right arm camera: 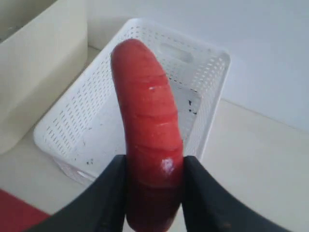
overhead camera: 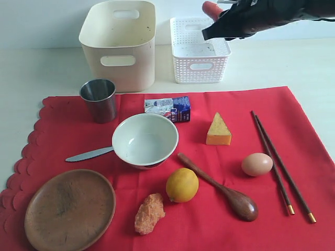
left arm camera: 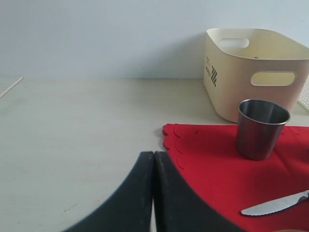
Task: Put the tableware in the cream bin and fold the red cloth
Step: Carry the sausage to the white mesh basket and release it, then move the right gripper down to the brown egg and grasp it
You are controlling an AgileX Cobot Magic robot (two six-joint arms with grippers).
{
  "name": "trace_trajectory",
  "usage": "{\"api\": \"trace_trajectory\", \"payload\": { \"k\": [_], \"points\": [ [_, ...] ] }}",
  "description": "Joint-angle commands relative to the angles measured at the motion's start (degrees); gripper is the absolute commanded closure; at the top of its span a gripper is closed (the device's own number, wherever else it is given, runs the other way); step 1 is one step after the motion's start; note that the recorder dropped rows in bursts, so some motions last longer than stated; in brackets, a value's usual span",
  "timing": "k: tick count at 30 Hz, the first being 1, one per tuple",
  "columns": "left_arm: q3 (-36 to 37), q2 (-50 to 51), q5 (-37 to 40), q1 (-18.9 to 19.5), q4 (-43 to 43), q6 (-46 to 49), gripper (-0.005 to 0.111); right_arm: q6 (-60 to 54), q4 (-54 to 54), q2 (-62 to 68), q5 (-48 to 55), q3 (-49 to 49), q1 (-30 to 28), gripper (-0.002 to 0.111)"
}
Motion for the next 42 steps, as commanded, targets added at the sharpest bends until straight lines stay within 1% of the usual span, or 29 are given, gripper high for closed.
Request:
{"api": "trace_trajectory", "payload": {
  "k": [1,5,7,12,15,18,23,26,27,28,29,30,32,37,39,41,42],
  "points": [
    [-0.15,-0.36,-0.34,-0.28,0.05,-0.11,0.104,-0.21,-0.27,6.84,3.3,-8.42,-0.05,0.108],
    [-0.15,-0.36,-0.34,-0.28,0.05,-0.11,0.104,-0.21,-0.27,13.29,4.11,-15.11,-0.05,0.108],
    [-0.15,-0.36,-0.34,-0.28,0.05,-0.11,0.104,-0.21,-0.27,15.28,4.35,-16.73,-0.05,0.108],
    [-0.15,-0.36,-0.34,-0.28,0.05,-0.11,0.104,-0.21,-0.27,17.81,3.71,-18.24,-0.05,0.108],
    [-0.15,-0.36,-0.34,-0.28,0.05,-0.11,0.104,-0.21,-0.38,18.73,3.22,-18.24,-0.05,0.103],
    [-0.15,-0.36,-0.34,-0.28,0.05,-0.11,0.104,-0.21,-0.38,19.37,2.25,-18.24,-0.05,0.091],
    [-0.15,-0.36,-0.34,-0.28,0.05,-0.11,0.104,-0.21,-0.38,19.41,1.65,-18.24,-0.05,0.065],
    [-0.15,-0.36,-0.34,-0.28,0.05,-0.11,0.104,-0.21,-0.38,19.41,1.49,-18.24,-0.05,0.054],
    [-0.15,-0.36,-0.34,-0.28,0.05,-0.11,0.104,-0.21,-0.38,19.41,1.49,-18.24,-0.05,0.047],
    [-0.15,-0.36,-0.34,-0.28,0.05,-0.11,0.104,-0.21,-0.38,19.41,1.49,-18.24,-0.05,0.044],
    [-0.15,-0.36,-0.34,-0.28,0.05,-0.11,0.104,-0.21,-0.38,19.41,1.75,-18.24,-0.05,0.039],
    [-0.15,-0.36,-0.34,-0.28,0.05,-0.11,0.104,0.17,-0.38,19.41,2.1,-18.24,-0.05,0.037],
    [-0.15,-0.36,-0.34,-0.28,0.05,-0.11,0.104,0.65,-0.27,18.22,3.72,-18.24,-0.05,0.037],
    [-0.15,-0.36,-0.34,-0.28,0.05,-0.11,0.104,-0.32,-0.51,8.0,11.65,-18.24,-0.05,0.038],
    [-0.15,-0.36,-0.34,-0.28,0.05,-0.11,0.104,-0.2,-0.51,3.72,15.54,-18.24,-0.05,0.042],
    [-0.15,-0.36,-0.34,-0.28,0.05,-0.11,0.104,-0.2,-0.51,0.07,19.97,-18.02,-0.05,0.051],
    [-0.15,-0.36,-0.34,-0.28,0.05,-0.11,0.104,-0.2,-0.51,-2.19,22.18,-17.24,-0.05,0.059]
  ]
}}
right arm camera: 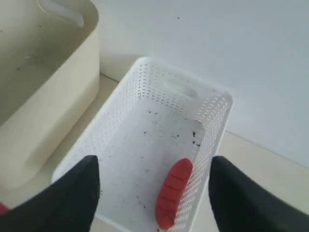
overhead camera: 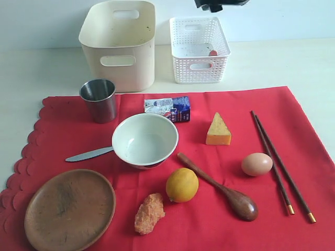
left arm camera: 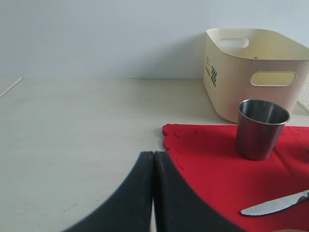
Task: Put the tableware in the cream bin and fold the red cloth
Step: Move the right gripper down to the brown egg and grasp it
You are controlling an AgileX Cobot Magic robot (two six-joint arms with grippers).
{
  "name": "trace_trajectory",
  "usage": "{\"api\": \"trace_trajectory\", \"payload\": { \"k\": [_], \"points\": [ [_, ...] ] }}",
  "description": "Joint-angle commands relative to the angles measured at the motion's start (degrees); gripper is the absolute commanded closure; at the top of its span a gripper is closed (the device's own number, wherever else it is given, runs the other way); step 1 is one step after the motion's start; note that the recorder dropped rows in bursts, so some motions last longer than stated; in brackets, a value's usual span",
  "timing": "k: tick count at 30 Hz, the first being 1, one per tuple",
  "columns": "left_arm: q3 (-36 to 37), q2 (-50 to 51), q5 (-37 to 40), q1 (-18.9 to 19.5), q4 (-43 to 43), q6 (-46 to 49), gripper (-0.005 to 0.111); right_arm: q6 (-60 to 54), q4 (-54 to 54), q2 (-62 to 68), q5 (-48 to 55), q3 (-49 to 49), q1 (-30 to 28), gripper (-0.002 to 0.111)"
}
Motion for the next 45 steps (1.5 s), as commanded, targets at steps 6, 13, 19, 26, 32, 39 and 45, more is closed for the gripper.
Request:
{"api": "trace_trajectory", "payload": {
  "k": [6,13,19,26,32,39,45],
  "points": [
    [-0.15,-0.36,-0.34,-0.28,0.05,-0.11,0.104,-0.26,-0.51,-10.68,6.7,7.29,-0.05,0.085],
    [-0.15,-0.36,-0.34,-0.28,0.05,-0.11,0.104,-0.26,-0.31,-17.66,3.74,19.61,-0.05,0.106],
    [-0.15,-0.36,-0.34,-0.28,0.05,-0.11,0.104,0.37,-0.16,-24.16,1.73,30.81,-0.05,0.108],
    [-0.15,-0.36,-0.34,-0.28,0.05,-0.11,0.104,-4.14,6.22,-31.47,1.43,43.42,-0.05,0.108],
    [-0.15,-0.36,-0.34,-0.28,0.05,-0.11,0.104,-10.62,8.38,-35.42,2.8,51.97,3.2,0.108],
    [-0.15,-0.36,-0.34,-0.28,0.05,-0.11,0.104,-16.4,4.85,-35.67,4.3,55.66,8.2,0.108],
    [-0.15,-0.36,-0.34,-0.28,0.05,-0.11,0.104,-16.4,3.52,-35.67,3.82,56.2,8.6,0.087]
  ]
}}
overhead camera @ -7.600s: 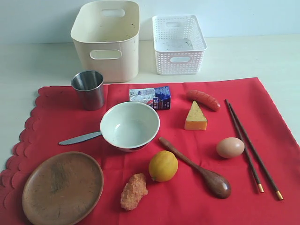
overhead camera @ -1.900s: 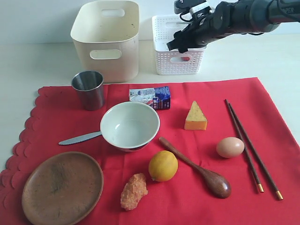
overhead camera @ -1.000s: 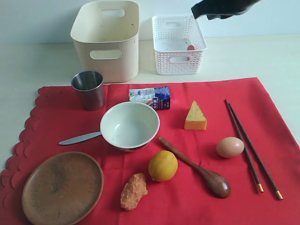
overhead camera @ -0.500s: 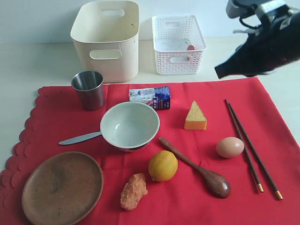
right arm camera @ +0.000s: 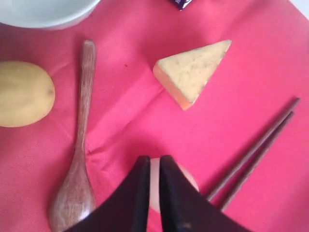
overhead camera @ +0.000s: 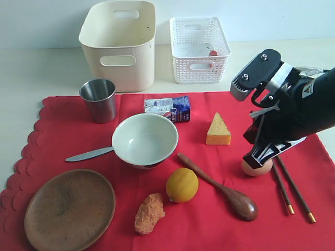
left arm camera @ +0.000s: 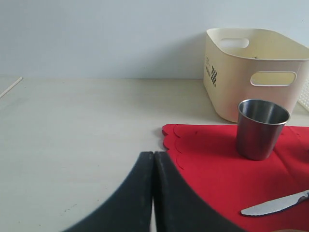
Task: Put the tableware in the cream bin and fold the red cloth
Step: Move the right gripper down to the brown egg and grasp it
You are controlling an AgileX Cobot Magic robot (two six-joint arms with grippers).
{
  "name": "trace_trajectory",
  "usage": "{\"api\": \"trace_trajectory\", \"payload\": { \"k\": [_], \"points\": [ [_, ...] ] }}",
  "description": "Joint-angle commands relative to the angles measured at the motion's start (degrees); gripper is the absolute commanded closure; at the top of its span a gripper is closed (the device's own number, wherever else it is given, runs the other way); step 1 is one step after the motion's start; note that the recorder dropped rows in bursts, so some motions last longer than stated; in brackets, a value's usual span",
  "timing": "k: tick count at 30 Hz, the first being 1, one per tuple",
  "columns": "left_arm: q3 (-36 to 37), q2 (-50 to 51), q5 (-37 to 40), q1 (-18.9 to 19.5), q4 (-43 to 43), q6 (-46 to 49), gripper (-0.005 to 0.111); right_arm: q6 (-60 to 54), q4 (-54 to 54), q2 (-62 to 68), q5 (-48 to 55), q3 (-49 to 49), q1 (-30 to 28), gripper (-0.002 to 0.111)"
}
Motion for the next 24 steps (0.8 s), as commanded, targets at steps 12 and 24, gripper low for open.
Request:
{"api": "trace_trajectory", "payload": {
  "k": [12,24],
  "points": [
    [-0.15,-0.36,-0.34,-0.28,0.05,-0.11,0.104,-2.19,-0.76,1.65,1.28,0.36,0.25,0.044],
    [-0.15,-0.36,-0.34,-0.28,0.05,-0.11,0.104,-6.1,-9.16,13.36,-1.15,0.36,0.25,0.043]
  ]
}}
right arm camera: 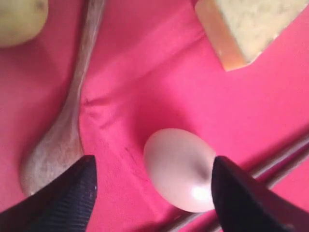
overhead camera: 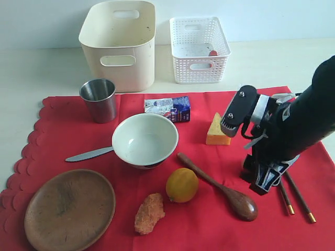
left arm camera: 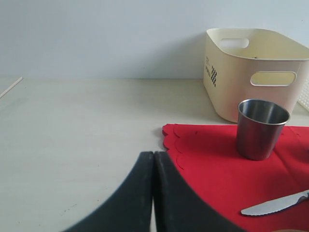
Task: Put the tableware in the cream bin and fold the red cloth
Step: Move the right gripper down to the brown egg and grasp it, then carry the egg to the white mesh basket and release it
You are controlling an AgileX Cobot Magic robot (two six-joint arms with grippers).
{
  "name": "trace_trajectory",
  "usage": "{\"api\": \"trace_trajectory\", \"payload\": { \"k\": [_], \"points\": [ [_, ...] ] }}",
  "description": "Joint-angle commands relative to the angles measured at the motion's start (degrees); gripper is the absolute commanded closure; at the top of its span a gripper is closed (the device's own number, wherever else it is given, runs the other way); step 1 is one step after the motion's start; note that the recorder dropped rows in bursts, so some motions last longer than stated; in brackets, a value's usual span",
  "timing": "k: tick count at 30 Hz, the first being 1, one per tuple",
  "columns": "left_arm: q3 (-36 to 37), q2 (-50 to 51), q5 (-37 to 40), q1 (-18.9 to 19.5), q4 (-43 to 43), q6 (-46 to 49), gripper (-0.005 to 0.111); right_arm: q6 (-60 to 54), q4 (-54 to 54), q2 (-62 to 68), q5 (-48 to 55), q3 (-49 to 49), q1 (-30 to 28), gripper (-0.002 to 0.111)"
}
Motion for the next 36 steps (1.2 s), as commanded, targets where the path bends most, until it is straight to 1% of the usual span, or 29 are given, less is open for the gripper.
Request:
{"api": "trace_trajectory", "payload": {
  "k": [1,4,7,11,14,24,31,36],
  "points": [
    [-0.15,-0.36,-0.34,-0.28,0.05,-0.11,0.104,1.53,-5.64,3.18,-2.64,0.36,0.13,0.043],
    [-0.15,-0.36,-0.34,-0.28,0.05,-0.11,0.104,1.64,-8.22,6.67,-4.45,0.36,0.13,0.043],
    [-0.15,-0.36,-0.34,-0.28,0.05,-0.11,0.104,1.94,-8.6,8.78,-6.29,0.36,0.13,0.043],
    [-0.15,-0.36,-0.34,-0.28,0.05,-0.11,0.104,1.94,-8.6,8.77,-6.51,0.36,0.13,0.043],
    [-0.15,-0.36,-0.34,-0.28,0.05,-0.11,0.104,1.94,-8.6,8.77,-7.48,0.36,0.13,0.047],
    [-0.15,-0.36,-0.34,-0.28,0.05,-0.11,0.104,1.94,-8.6,8.65,-7.84,0.36,0.13,0.087],
    [-0.15,-0.36,-0.34,-0.28,0.05,-0.11,0.104,1.94,-8.6,8.2,-7.62,0.36,0.13,0.108],
    [-0.15,-0.36,-0.34,-0.28,0.05,-0.11,0.104,1.94,-8.4,5.83,-7.5,0.36,0.13,0.108]
  ]
}}
